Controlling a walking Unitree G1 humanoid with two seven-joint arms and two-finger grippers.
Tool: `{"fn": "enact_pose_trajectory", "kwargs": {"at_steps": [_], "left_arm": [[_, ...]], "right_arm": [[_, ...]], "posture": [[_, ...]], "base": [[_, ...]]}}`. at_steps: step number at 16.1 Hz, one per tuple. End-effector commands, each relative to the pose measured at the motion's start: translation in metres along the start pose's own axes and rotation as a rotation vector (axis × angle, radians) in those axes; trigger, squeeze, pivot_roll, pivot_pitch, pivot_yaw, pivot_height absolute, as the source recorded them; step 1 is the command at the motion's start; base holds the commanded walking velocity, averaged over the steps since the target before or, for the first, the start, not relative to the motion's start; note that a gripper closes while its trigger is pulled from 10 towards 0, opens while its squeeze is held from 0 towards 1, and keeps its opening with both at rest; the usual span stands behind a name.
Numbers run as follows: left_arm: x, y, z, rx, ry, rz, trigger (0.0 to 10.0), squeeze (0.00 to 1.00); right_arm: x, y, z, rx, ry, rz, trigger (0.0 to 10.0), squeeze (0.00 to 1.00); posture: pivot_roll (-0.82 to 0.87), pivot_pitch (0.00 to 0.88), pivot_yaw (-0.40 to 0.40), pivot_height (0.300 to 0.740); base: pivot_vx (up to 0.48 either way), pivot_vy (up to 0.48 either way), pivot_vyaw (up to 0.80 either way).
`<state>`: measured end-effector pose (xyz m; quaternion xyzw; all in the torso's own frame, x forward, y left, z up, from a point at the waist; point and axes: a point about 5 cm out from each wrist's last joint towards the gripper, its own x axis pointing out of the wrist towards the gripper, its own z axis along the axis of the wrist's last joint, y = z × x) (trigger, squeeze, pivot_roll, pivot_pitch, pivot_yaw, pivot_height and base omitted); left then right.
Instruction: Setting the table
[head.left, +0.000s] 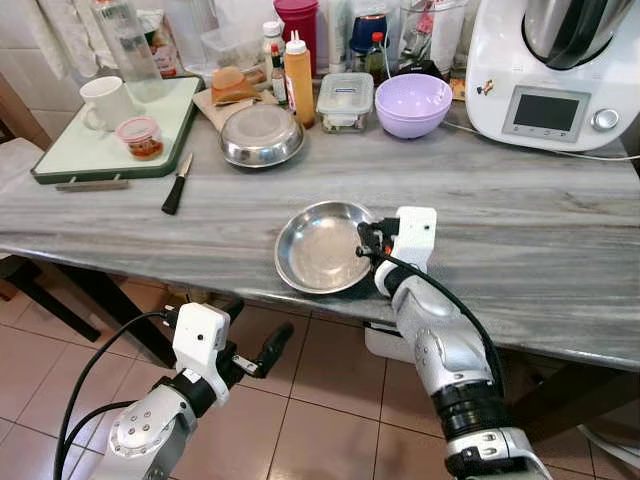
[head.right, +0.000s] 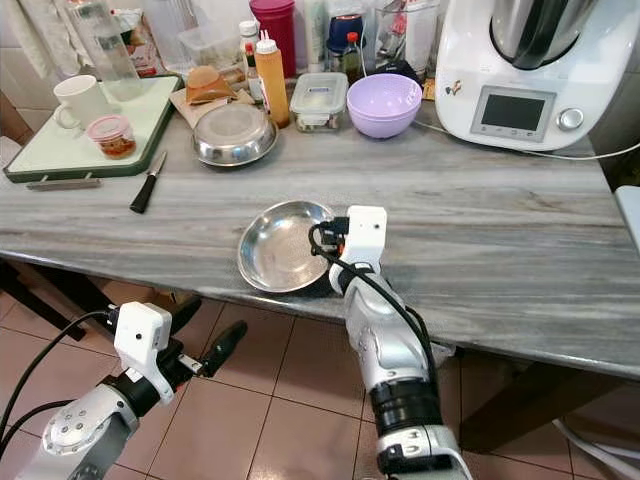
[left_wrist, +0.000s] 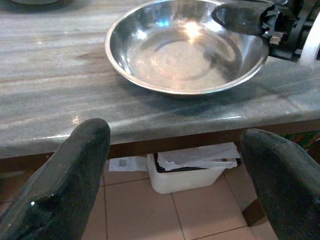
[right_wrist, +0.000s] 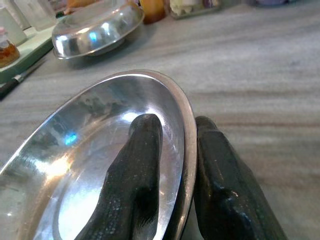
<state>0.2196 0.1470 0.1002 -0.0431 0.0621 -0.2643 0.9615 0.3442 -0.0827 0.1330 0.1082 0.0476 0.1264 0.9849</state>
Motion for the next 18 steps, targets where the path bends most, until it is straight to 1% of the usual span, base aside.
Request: {"fn": "enact_pose_trajectory", "kwargs": {"at_steps": [1,8,11,15,17,18], "left_arm": [[-0.001,0.000,0.005,0.004,-0.012,-0.017,10.0,0.00],[0.007,-0.001,0.014,-0.015,-0.055,-0.019,10.0,0.00],[0.008,-0.001,0.015,-0.016,-0.065,-0.022,10.0,0.00],[0.009,0.000,0.016,-0.021,-0.070,-0.015,10.0,0.00],[0.007,0.004,0.014,-0.020,-0.073,0.026,10.0,0.00],[0.007,0.005,0.013,-0.021,-0.075,0.042,10.0,0.00]], "right_arm": [[0.003,0.003,0.002,-0.002,-0.011,0.013,10.0,1.00],[0.003,-0.006,0.000,-0.017,-0.006,-0.011,10.0,1.00],[0.001,-0.010,0.004,-0.029,-0.022,-0.015,10.0,1.00],[-0.009,-0.017,0.020,-0.097,-0.094,-0.014,10.0,1.00],[-0.022,-0.025,0.031,-0.144,-0.142,-0.037,10.0,1.00],[-0.026,-0.027,0.032,-0.153,-0.145,-0.041,10.0,1.00]], "posture": [[-0.07,0.106,0.075,0.740],[-0.08,0.095,0.071,0.740],[-0.08,0.087,0.068,0.740],[-0.08,0.084,0.065,0.740],[-0.09,0.085,0.067,0.740],[-0.09,0.085,0.068,0.740]], "base": [[0.000,0.000,0.00],[0.000,0.000,0.00],[0.000,0.000,0.00],[0.000,0.000,0.00],[0.000,0.000,0.00],[0.000,0.000,0.00]]}}
